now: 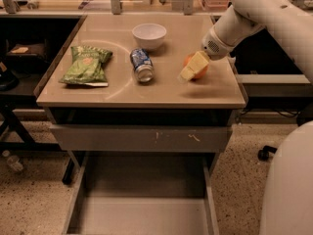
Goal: Pick orange from middle drawer and place on counter
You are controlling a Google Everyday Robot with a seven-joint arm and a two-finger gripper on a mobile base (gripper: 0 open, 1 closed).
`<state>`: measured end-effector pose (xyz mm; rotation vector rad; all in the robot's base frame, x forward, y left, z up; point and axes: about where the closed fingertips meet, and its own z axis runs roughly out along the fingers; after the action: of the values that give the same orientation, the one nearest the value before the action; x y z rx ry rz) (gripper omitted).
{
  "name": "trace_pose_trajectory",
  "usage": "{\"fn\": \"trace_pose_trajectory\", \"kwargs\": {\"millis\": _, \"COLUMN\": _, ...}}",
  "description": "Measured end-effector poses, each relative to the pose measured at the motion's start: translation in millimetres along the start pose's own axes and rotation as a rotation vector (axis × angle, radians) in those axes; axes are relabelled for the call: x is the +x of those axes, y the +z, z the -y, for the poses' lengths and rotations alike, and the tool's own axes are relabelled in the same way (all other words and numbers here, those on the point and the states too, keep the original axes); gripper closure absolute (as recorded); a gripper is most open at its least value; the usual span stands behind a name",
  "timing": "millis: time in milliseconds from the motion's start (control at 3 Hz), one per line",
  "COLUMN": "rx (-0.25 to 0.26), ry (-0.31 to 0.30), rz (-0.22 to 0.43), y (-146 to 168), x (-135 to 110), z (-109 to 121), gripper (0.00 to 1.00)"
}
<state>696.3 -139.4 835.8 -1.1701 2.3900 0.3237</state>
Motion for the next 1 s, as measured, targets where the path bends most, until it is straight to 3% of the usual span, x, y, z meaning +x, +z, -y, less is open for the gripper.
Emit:
{"fn": "trace_pose_trajectory", "kwargs": {"millis": 333, "rx": 0.0, "ry": -0.001, "rz": 0.001, "y": 1, "x": 0, "z": 0, "gripper": 0.0}}
{"fn": "trace_pose_trajectory", "kwargs": {"millis": 667, "rx": 0.111, "ry": -0.013, "rz": 0.035, "y": -41, "x": -21, "z": 3, "gripper": 0.0}}
{"fn": "trace_pose_trajectory", "kwargs": {"millis": 1000, "rx": 0.315, "ry": -0.001, "rz": 0.053, "y": -129, "x": -35, "z": 5, "gripper": 0.0}}
